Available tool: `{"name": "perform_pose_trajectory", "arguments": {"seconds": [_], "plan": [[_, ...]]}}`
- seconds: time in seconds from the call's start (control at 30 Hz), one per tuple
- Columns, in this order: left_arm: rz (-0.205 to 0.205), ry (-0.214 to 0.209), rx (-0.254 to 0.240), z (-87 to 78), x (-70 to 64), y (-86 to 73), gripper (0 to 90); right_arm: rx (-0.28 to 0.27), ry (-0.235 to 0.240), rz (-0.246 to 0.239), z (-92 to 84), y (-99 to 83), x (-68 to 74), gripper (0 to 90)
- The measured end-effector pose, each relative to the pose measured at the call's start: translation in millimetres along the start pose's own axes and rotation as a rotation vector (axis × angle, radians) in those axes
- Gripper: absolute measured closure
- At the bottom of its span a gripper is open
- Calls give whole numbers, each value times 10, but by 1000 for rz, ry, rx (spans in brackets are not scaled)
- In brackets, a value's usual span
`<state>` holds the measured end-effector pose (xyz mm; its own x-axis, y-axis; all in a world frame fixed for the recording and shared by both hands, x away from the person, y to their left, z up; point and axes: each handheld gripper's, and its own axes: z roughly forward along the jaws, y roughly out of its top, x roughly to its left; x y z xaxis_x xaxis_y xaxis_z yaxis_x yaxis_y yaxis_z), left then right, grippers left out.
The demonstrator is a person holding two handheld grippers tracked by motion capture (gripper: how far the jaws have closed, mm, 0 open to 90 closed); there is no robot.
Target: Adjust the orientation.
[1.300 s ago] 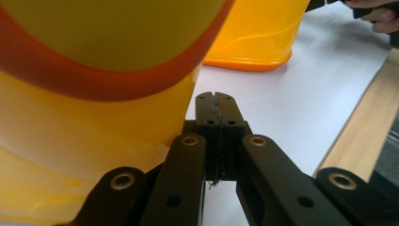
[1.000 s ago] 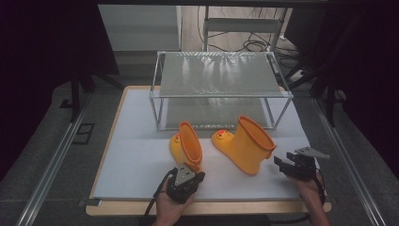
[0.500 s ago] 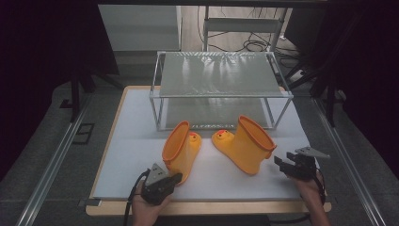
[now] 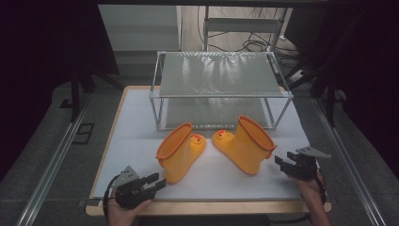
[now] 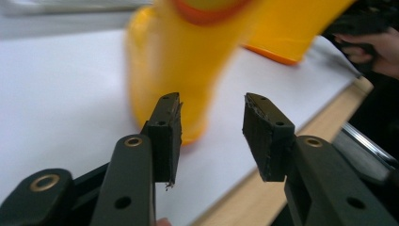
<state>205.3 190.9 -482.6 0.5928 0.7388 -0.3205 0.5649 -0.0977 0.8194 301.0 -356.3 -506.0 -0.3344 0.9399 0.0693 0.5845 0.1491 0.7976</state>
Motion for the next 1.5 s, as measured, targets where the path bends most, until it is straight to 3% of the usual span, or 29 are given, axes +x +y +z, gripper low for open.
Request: {"name": "perform_pose_trajectory", "arguments": {"seconds": [0.03,0.1,0.17,0.27,0.43,0.47,0.6,0.93,1.13,1.23,1.27,1.3,1.37,1.5], "plan": [[0,0,0,0,0,0,565,0,0,0,0,0,0,398],[-9,29,14,-21,126,60,552,2,3,-5,-2,4,6,398],[-27,21,34,5,225,126,538,2,7,-10,1,6,14,400],[-16,33,59,80,322,273,506,6,19,-14,13,5,27,402],[-26,39,70,172,394,449,492,7,33,-15,9,4,15,409],[-27,59,71,207,409,519,492,8,35,-18,5,4,9,411],[-22,74,81,249,423,621,491,6,38,-15,-4,4,-5,420],[-15,75,84,215,441,660,456,4,44,-18,-5,13,-6,427],[-24,62,93,232,464,646,445,5,89,-30,3,26,0,578],[-35,53,104,256,474,635,444,6,117,-77,32,46,48,753],[-36,55,103,261,473,633,443,16,148,-132,76,78,110,832],[-36,55,103,261,473,633,444,16,148,-132,76,78,110,832],[-33,71,82,242,464,635,452,28,203,-206,158,129,219,900],[-35,68,80,228,471,642,451,54,265,-268,282,159,338,900]]}}
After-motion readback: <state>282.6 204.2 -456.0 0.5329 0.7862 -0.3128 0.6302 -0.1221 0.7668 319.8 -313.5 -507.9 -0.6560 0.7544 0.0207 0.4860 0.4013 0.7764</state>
